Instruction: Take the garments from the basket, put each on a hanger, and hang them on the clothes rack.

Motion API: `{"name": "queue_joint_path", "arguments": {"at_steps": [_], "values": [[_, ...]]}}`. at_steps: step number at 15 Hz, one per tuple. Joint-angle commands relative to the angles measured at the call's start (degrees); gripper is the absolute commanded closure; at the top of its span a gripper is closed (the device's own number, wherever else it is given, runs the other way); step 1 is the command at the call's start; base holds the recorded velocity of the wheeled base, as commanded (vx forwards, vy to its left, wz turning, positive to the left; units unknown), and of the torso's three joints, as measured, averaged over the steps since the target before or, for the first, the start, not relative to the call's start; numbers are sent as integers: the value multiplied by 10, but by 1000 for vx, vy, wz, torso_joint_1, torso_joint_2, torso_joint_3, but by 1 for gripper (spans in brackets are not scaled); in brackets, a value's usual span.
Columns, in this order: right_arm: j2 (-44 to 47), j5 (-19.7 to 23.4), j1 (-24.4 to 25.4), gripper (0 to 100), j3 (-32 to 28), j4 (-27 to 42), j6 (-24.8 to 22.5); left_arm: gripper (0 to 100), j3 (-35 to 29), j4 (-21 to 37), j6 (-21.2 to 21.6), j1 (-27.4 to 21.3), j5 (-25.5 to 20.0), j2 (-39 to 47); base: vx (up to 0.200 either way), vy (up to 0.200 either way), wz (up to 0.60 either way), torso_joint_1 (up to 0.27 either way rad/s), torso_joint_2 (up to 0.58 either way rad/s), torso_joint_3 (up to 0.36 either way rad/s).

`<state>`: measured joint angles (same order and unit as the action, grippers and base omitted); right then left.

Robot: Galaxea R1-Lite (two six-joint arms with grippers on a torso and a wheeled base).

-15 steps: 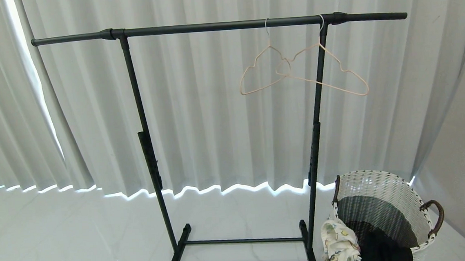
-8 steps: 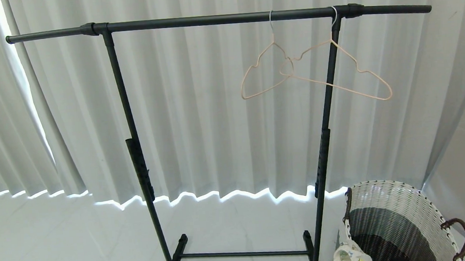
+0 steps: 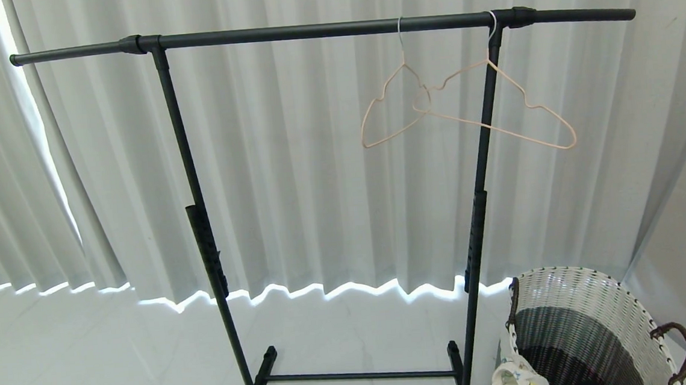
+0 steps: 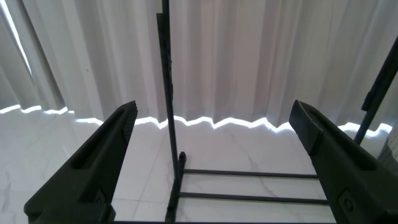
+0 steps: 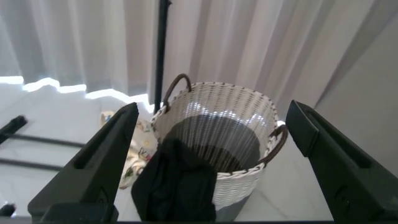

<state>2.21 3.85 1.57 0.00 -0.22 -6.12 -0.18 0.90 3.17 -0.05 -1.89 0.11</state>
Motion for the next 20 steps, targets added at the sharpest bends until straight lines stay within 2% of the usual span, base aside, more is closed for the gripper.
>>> {"name": "queue_joint_path", "arguments": {"at_steps": [1, 5, 6, 7, 8, 9, 10, 12, 13, 14, 15, 17, 20], "values": [[26, 0, 19, 0, 0, 0, 0, 0, 0, 1, 0, 0, 0, 0, 0, 0, 0, 0, 0, 0], [25, 1, 19, 0, 0, -6, -2, 0, 0, 0, 0, 0, 0, 0, 0, 0, 0, 0, 0, 0], [28, 12, 22, 0, -11, -22, 0, 0, 0, 1, 0, 0, 0, 0, 0, 0, 0, 0, 0, 0], [55, 32, 46, 0, -58, -26, 17, 0, 0, 1, 0, 0, 0, 0, 0, 0, 0, 0, 0, 0], [87, 35, 61, 0, -91, -28, 40, 0, 0, 0, 0, 0, 0, 0, 0, 0, 0, 0, 0, 0], [112, 35, 64, 0, -109, -22, 41, 0, 0, 0, 0, 0, 0, 0, 0, 0, 0, 0, 0, 0], [141, 35, 64, 0, -113, -9, 24, 0, 0, 1, 0, 0, 0, 0, 0, 0, 0, 0, 0, 0], [251, 30, 51, 0, -118, 41, -68, 0, 0, 0, 0, 0, 0, 0, 0, 0, 0, 0, 0, 0], [300, 27, 44, 0, -120, 42, -93, 0, 0, 1, 0, 0, 0, 0, 0, 0, 0, 0, 0, 0], [410, 12, 37, 0, -128, 31, -128, 0, 0, 0, 0, 0, 0, 0, 0, 0, 0, 0, 0, 0], [460, 5, 37, 0, -135, 17, -142, 0, 0, 0, 0, 0, 0, 0, 0, 0, 0, 0, 0, 0], [649, -3, 36, 0, -141, -104, -196, 0, 0, 1, 0, 0, 0, 0, 0, 0, 0, 0, 0, 0], [845, -3, 33, 0, -137, -241, -280, 0, 0, 0, 0, 0, 0, 0, 0, 0, 0, 0, 0, 0]]}}
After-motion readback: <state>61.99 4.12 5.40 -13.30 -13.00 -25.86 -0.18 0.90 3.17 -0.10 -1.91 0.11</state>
